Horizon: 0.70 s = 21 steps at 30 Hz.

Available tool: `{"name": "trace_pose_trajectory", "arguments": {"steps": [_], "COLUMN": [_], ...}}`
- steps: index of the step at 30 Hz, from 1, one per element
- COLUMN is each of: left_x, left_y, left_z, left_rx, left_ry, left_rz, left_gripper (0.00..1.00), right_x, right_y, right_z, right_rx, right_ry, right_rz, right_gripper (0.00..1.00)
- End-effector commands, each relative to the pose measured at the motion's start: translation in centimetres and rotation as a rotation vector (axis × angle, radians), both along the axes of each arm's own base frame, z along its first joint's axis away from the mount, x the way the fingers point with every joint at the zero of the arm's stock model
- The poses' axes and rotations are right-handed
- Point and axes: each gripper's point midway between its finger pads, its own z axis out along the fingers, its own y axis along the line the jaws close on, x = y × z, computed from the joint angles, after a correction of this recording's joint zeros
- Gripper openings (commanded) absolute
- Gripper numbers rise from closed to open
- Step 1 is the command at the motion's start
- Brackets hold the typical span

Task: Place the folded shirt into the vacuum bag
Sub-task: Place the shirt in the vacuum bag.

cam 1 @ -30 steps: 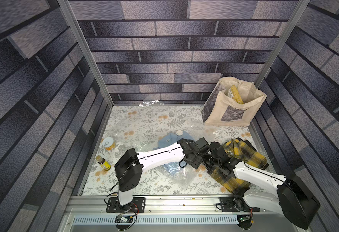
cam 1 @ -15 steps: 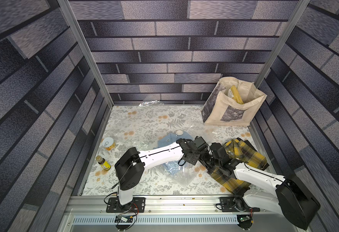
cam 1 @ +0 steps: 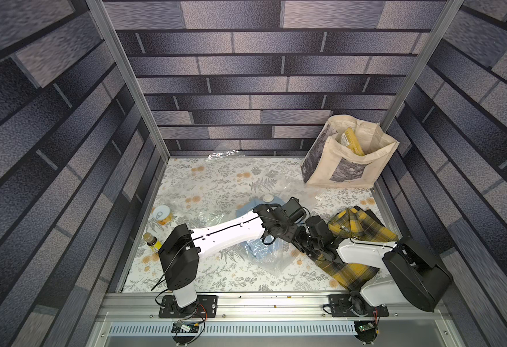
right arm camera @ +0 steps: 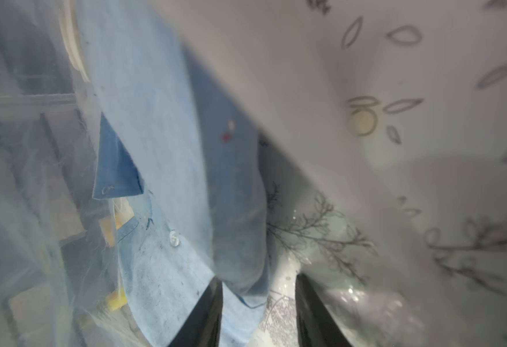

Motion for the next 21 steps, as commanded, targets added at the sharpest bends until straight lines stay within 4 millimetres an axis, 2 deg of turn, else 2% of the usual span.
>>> {"name": "trace_pose_trajectory", "arguments": {"steps": [1,4,8,14,21], "left_x": [-0.4,-0.6,-0.8,-1.3,-1.4], "left_y": [-0.9,-1.2,-1.5,-1.8,-1.6], "left_z": [2.3,2.7,2.9,2.6,2.6], "left_rx": [-0.067,-0.082,-0.097,-0.099,-0.098], "left_ry": [-0.017,-0.019,-0.010,0.002,0.001], "left_rz": [-0.029,-0.044,-0.058,-0.073,-0.070], "left_gripper": [0.00,0.00,0.00,0.00,0.00], "right_x": [1.3,2.4,4.2,6.4,7.8], "right_y": [1.1,1.1,1.8,4.1,3.4], "right_z": [0.5,1.2,2.8,4.1,3.1], "right_rx": [0.023,0.010,0.009,0.043,0.013], "right_ry": [-0.044,-0.094,-0.171,-0.228,-0.221], "right_rz": [-0.013,-0.027,-0.033,0.023,0.010], "right_gripper": [0.32,0.21,0.13,0.09,0.09]}}
